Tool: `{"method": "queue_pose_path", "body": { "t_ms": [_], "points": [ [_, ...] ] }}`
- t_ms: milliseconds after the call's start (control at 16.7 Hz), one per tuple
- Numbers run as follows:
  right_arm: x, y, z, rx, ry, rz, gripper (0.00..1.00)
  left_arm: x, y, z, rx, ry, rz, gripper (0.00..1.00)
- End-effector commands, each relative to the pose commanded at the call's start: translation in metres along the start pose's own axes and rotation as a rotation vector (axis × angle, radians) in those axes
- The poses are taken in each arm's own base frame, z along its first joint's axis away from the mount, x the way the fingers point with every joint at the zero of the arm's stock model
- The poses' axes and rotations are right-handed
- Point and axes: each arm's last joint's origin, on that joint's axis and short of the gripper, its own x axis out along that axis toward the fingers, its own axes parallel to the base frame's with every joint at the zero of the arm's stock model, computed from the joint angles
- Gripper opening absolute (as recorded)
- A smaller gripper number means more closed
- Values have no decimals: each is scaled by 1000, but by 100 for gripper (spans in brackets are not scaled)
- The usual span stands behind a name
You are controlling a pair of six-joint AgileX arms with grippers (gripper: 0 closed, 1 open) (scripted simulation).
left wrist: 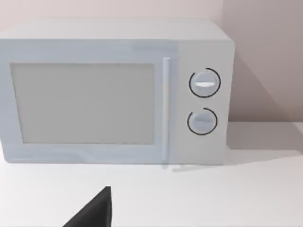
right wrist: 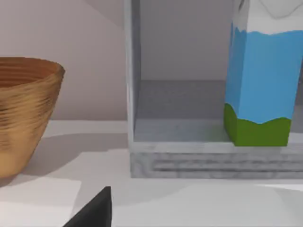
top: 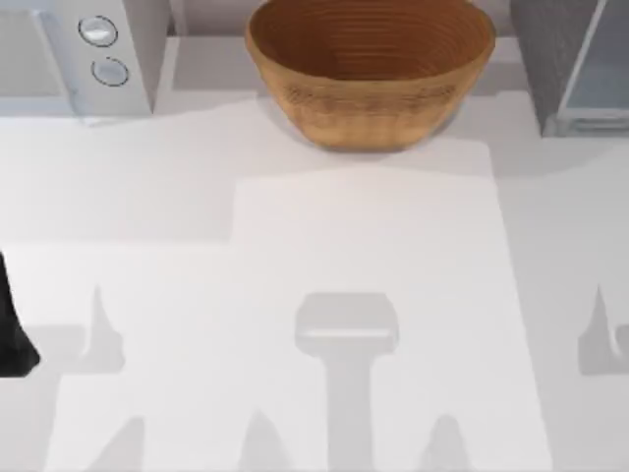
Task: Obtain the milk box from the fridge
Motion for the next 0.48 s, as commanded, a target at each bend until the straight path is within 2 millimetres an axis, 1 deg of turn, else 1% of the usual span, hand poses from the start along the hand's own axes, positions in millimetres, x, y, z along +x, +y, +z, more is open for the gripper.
{"method": "queue_pose_path", "body": {
  "t_ms": [240, 480],
  "points": [
    [2, -1, 3, -1, -7, 0, 100, 0, 0, 0, 0, 0, 0, 100],
    [13, -7, 15, -10, -38, -3, 100, 0, 0, 0, 0, 0, 0, 100]
  ]
}}
